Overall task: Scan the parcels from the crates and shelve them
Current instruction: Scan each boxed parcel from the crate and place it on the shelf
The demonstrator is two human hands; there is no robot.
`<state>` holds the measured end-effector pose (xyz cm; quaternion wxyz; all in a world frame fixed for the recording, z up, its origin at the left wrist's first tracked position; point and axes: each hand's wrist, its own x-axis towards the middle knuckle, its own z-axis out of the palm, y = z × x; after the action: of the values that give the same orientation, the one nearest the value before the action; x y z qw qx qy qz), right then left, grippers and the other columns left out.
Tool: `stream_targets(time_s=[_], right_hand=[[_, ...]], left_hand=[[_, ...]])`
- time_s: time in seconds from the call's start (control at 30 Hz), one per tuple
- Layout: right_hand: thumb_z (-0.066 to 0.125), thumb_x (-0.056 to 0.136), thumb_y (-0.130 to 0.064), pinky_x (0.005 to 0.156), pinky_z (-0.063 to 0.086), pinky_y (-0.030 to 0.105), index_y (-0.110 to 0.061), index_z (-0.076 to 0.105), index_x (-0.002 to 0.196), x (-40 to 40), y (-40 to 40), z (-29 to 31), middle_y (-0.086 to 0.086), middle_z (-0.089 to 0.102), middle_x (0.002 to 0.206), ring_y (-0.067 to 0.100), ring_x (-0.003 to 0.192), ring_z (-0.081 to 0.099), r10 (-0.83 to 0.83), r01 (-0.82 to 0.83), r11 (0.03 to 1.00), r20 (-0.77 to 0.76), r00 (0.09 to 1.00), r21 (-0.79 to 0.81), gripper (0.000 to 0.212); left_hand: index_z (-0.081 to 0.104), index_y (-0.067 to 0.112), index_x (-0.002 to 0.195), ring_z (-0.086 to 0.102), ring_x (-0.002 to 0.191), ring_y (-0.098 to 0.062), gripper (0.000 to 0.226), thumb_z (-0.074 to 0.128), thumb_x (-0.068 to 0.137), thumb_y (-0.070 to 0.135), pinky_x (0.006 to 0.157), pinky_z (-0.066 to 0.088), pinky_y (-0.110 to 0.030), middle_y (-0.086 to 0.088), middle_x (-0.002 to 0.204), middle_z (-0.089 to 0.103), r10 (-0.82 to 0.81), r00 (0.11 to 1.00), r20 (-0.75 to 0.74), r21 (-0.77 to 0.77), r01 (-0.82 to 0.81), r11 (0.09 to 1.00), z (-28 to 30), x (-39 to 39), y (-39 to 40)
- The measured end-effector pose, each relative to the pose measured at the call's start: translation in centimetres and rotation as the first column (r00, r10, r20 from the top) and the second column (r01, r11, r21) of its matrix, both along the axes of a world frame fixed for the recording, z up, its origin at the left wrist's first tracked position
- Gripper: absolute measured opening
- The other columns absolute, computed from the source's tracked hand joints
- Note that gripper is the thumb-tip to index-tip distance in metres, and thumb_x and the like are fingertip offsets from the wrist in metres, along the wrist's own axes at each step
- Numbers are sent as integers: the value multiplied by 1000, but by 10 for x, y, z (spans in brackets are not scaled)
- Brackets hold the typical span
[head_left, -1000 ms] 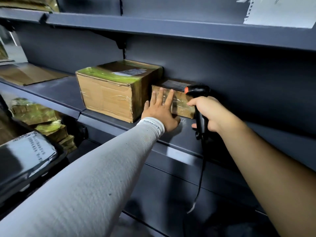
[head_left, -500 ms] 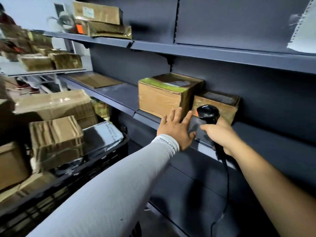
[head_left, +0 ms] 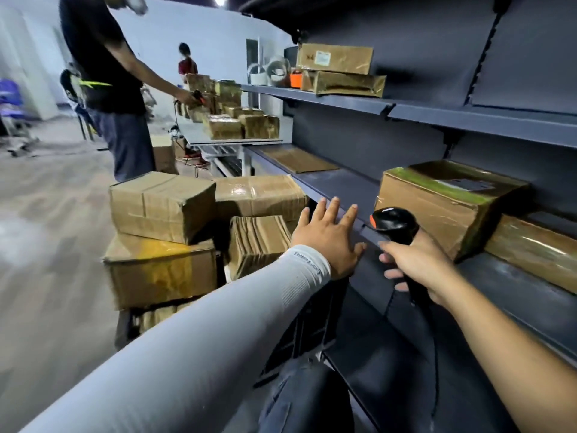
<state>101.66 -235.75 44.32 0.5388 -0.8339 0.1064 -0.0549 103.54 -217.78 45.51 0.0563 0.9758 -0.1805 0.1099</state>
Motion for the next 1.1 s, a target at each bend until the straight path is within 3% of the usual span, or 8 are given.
stream_targets(time_s=[0.27,0.47,0.6,0.67,0.83,0.9,0.97,1.1], right_hand=[[66,98,-33,57,53,32,-29,58,116,38,80,26,3,76,95,23,72,65,82,-88,994,105,991,57,20],[67,95,-32,70,63,43,-28,60,101,69,110,46,2,76,93,23,82,74,82,-84,996,95,992,21,11],[67,88,-33,48,56,30,-30,62,113,79,144,68,1,76,97,21,84,73,173,-167,984,117,978,-60,25],[67,86,-31,46,52,27,-33,60,114,79,166,80,-1,74,99,22,84,71,251,-236,964,130,959,-123,29],[65,85,-24,51,56,38,-24,65,107,64,227,105,6,70,89,27,70,65,370,-347,918,99,924,-191,23],[67,82,-27,58,55,42,-18,66,106,54,250,114,12,69,92,31,75,67,418,-397,885,40,907,-242,26],[69,78,-32,65,60,43,-16,65,110,46,271,119,13,70,100,34,86,70,454,-433,854,7,891,-290,36],[69,89,-28,56,60,39,-17,61,117,26,304,112,12,65,102,33,88,66,497,-491,834,-46,867,-250,31]], left_hand=[[6,31,167,-6,160,-33,77,35,103,64,128,1,-55,-8,175,-3,205,975,-84,-31,-208,978,31,29,78],[13,31,166,-3,160,-36,74,32,103,65,125,-1,-62,-10,174,2,317,944,-91,74,-311,948,44,50,112],[17,34,165,0,160,-36,73,28,102,69,123,0,-66,-9,174,6,401,916,5,125,-399,909,67,52,153],[18,37,164,1,160,-35,72,26,101,71,122,-1,-67,-7,174,7,472,881,22,100,-472,876,76,47,179],[21,43,162,5,159,-36,74,25,97,78,119,-1,-72,-3,174,13,607,793,-43,54,-605,794,90,25,245],[24,47,160,5,159,-37,73,26,95,80,118,0,-73,-3,174,13,645,760,-76,36,-644,764,89,13,265],[24,47,161,4,159,-36,71,27,96,78,120,0,-71,0,174,13,659,745,-106,9,-662,750,85,4,280],[23,48,161,5,160,-27,79,14,91,82,126,0,-62,15,172,17,558,808,-192,-7,-569,822,63,7,300]])
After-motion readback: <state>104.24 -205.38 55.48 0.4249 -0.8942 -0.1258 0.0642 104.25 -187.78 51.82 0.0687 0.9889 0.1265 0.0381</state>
